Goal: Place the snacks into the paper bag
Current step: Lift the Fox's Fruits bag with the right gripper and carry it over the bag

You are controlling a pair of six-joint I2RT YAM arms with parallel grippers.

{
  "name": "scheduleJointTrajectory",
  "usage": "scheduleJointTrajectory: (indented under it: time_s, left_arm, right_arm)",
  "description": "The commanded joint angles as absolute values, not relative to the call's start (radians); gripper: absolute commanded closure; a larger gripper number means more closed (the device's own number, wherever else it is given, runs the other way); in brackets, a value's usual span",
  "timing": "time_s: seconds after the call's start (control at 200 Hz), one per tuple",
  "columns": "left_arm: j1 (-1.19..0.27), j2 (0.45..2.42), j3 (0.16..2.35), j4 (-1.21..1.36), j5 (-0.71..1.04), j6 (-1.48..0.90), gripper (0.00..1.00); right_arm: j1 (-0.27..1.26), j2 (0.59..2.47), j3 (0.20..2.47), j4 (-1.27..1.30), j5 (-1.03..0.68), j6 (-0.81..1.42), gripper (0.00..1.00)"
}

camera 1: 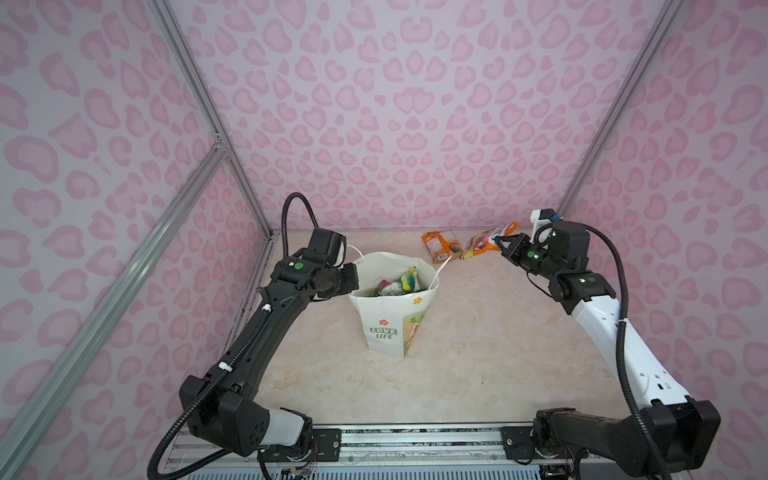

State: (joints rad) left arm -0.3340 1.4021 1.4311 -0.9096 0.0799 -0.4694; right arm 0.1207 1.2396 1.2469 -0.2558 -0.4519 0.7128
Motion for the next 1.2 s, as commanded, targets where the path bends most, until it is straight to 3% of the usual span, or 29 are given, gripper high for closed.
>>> scheduleJointTrajectory:
  time_s: [0.0,0.315,0.585,1.195]
  left_arm:
    - [-0.333,1.398,1.428,-0.871,0.094,-0.46,0.97]
    - [-0.331,1.391,1.425,-0.864,0.108,-0.459,0.97]
    - [-0.33,1.396,1.424,-0.862,0.117,-0.457,0.97]
    - [-0.33,1.4,1.42,-0.857,0.129,-0.459,0.97]
  right_arm:
    - [0.161,1.209,1.317,-0.281,-0.392,0.688,1.0]
    - [0.448,1.249,1.596,-0.316,-0.274,0.593,1.0]
    - [0.669,1.372,1.703,-0.355,-0.251,0.543,1.0]
    - [0.78,1.416,1.535,-0.343,-0.296,0.634,1.0]
